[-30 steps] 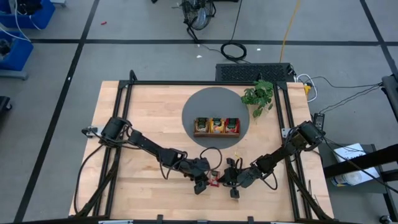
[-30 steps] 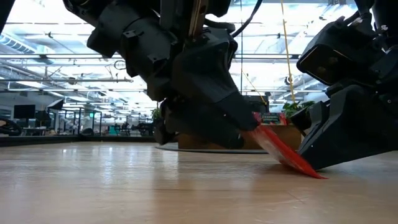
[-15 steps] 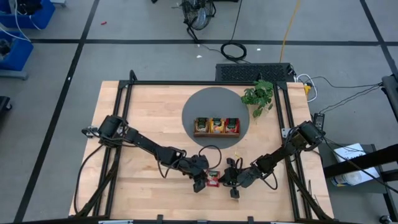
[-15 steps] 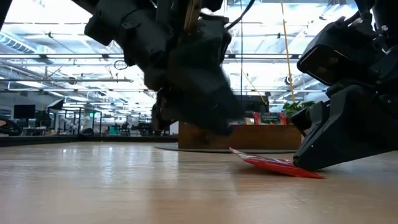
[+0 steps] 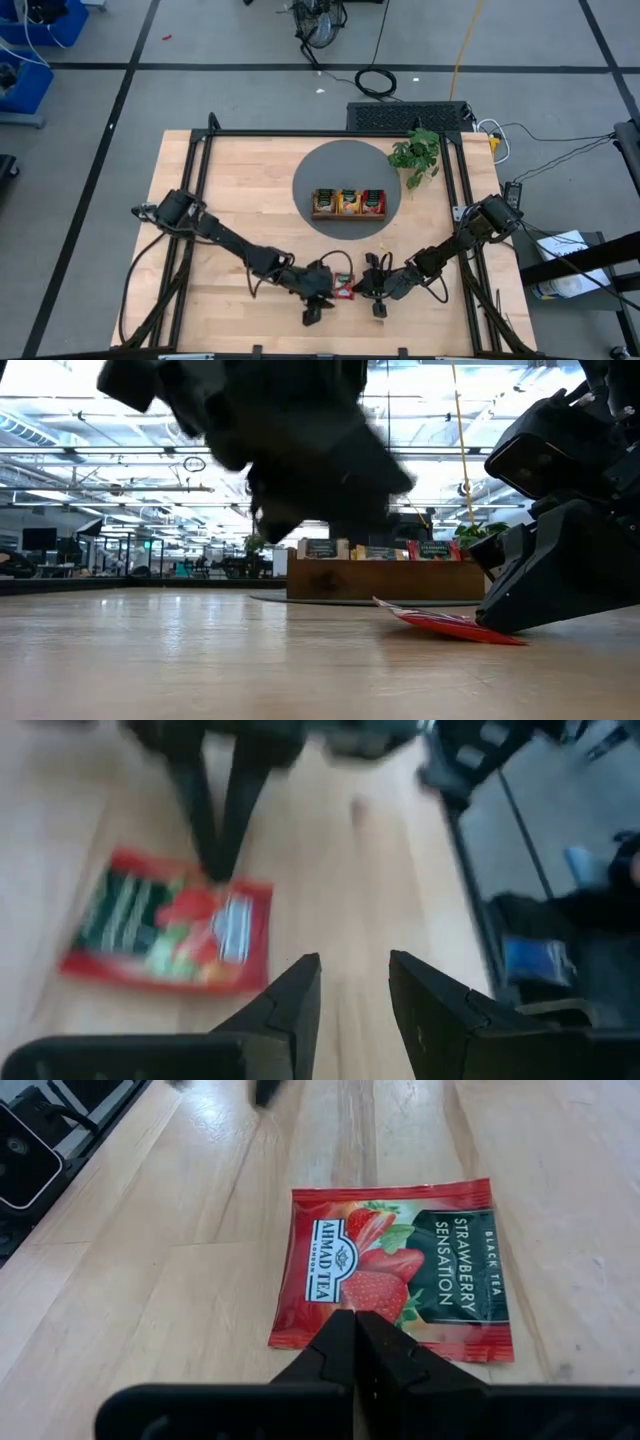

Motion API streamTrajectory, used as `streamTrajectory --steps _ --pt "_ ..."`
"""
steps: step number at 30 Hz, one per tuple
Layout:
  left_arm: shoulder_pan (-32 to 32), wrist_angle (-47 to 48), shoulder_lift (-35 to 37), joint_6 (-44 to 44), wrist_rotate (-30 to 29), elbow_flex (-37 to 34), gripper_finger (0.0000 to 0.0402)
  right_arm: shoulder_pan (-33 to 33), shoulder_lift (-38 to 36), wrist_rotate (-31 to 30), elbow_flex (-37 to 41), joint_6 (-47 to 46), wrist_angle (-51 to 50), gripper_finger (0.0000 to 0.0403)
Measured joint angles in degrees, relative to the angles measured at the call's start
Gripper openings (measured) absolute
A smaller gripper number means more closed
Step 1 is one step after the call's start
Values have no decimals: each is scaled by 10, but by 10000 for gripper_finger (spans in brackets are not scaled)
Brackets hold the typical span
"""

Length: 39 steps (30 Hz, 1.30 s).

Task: Pick & Place Tea
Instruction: Put the red tea packet into the right section of the wooden organizer

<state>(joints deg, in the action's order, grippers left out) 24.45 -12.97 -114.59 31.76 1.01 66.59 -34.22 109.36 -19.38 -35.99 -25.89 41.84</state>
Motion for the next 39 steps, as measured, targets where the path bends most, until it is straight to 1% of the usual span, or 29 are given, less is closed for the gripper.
streamTrajectory --steps 2,5,9,11,17,21,23,24,28,29,32,35,39 --pt "6 -23 -3 -14 -32 1 124 0 0 1 0 0 9 0" --pt "3 -18 -9 -21 -67 0 124 0 1 1 0 4 21 0" --pt "-6 -20 -23 -17 -71 0 124 0 1 1 0 6 25 0" --pt "-9 -36 -37 -15 -71 1 124 0 1 1 0 7 25 0" --pt "-17 -20 -50 -12 -72 0 124 0 1 -1 0 13 27 0" --pt "-17 -16 -61 -2 -84 1 124 0 1 -1 0 15 31 0" --pt "-17 -13 -67 -1 -86 1 124 0 1 3 0 15 39 0" --pt "-18 -17 -73 2 -89 2 124 0 0 14 0 15 46 0" --pt "-19 -32 -95 18 -96 3 124 0 -29 59 -1 18 84 0" --pt "-20 -35 -100 18 -97 4 124 -3 -41 61 -2 27 82 0" --pt "-21 -41 -112 20 -96 3 124 -15 -70 57 -1 62 76 0" --pt "-21 -42 -114 22 -95 3 124 -31 -100 41 -1 86 58 0" --pt "-21 -41 -115 16 -99 3 124 -41 -145 27 -1 75 -27 14"
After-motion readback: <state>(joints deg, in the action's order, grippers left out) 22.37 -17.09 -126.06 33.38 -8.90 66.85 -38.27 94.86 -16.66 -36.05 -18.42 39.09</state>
